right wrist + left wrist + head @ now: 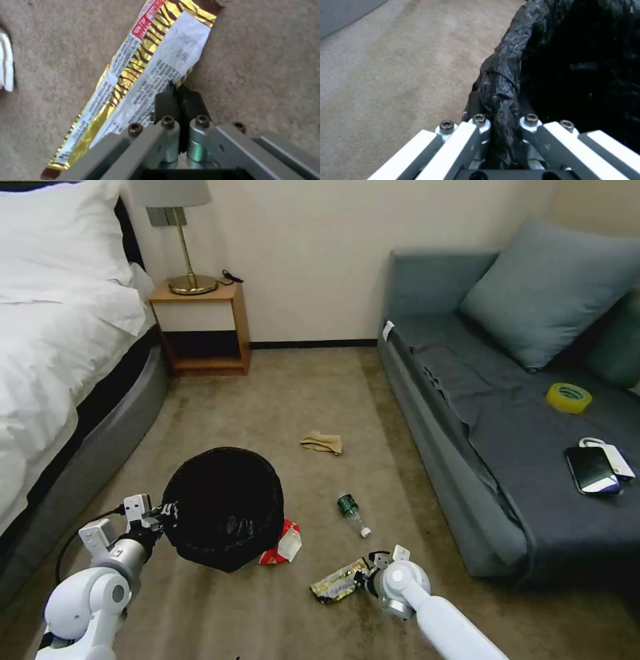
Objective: Pick up the trash bin, then pick up the garbage on the floor and place it into the trash bin.
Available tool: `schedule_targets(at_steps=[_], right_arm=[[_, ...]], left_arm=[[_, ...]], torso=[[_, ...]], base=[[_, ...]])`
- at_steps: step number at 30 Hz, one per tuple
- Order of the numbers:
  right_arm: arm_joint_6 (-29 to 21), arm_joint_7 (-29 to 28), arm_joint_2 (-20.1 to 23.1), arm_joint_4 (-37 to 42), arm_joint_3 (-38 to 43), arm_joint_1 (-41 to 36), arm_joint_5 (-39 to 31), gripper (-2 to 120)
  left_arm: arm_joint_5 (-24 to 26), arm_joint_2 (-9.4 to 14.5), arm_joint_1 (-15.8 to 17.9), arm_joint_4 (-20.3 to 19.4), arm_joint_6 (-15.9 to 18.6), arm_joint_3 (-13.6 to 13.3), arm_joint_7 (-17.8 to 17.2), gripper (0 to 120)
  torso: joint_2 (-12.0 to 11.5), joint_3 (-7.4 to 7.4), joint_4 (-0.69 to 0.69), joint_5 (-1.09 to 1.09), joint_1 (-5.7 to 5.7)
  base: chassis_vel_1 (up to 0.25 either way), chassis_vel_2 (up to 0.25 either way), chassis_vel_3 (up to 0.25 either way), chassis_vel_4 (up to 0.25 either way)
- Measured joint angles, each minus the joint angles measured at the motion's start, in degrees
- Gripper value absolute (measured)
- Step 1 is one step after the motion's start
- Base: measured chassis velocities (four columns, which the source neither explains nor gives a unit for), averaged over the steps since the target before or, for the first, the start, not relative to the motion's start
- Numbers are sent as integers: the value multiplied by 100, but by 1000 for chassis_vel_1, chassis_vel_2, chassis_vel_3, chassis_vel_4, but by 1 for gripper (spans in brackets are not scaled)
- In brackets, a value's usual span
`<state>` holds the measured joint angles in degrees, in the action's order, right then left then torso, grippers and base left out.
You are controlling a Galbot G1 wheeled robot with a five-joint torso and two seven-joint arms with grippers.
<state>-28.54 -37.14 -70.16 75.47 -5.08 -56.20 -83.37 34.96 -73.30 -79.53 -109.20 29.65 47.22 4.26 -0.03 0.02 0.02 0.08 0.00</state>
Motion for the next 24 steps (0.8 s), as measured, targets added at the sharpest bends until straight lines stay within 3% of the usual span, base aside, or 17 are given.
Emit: schedule_targets(at_steps=[16, 24], right_arm=[[116, -78, 396, 697, 144, 18, 66, 0], [480, -23, 837, 1626, 240, 251, 466, 0]], left_arm=[[-66, -37, 12, 3, -3, -65, 0, 5], [-55, 24, 87, 103, 20, -158, 0, 5]], torso=[[1, -1, -2, -7, 0], [2, -1, -2, -8, 0]], base=[[0, 0, 0, 0], [0, 0, 0, 0]])
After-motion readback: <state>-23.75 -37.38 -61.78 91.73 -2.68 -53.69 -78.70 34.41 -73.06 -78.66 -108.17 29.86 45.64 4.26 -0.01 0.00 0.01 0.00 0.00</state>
